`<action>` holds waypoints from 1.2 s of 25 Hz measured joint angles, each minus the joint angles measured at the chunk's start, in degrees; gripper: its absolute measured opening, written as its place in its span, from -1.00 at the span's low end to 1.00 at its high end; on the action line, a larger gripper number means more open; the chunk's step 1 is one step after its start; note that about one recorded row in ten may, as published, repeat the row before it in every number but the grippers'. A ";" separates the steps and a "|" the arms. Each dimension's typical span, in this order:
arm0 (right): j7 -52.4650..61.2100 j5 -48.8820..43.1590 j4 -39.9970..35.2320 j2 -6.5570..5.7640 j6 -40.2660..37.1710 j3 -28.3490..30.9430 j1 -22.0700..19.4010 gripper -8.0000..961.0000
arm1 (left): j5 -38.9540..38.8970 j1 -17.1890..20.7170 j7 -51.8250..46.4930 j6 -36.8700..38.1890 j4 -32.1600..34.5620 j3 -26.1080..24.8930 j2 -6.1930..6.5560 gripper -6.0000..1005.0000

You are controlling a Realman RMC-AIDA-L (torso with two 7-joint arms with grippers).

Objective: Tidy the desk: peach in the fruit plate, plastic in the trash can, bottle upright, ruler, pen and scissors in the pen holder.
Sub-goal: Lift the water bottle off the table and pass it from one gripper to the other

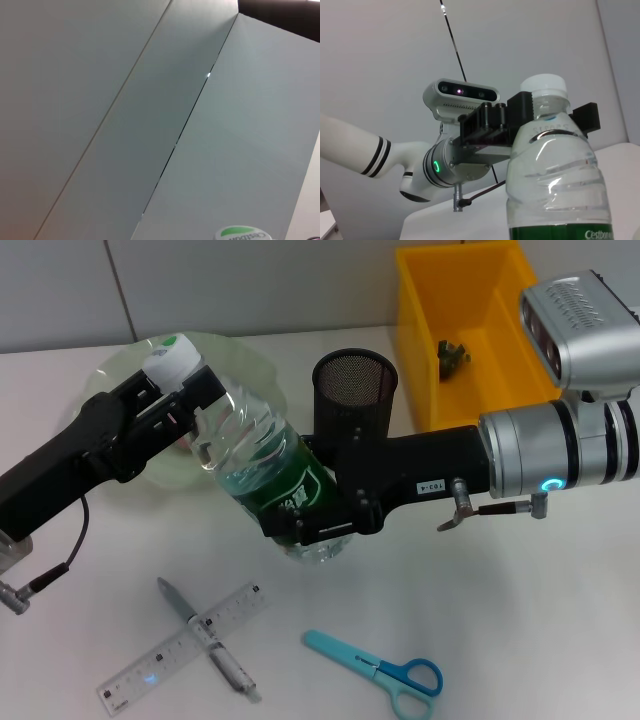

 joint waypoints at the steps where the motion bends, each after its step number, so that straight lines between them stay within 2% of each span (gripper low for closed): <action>1: 0.00 0.00 0.00 0.00 0.00 0.00 0.00 0.60 | 0.00 0.00 0.00 0.00 0.00 0.00 0.00 0.32; 30: -0.64 0.16 1.06 0.00 -0.04 0.00 -0.27 0.60 | -0.03 -0.12 0.23 0.27 0.01 0.35 -0.09 0.19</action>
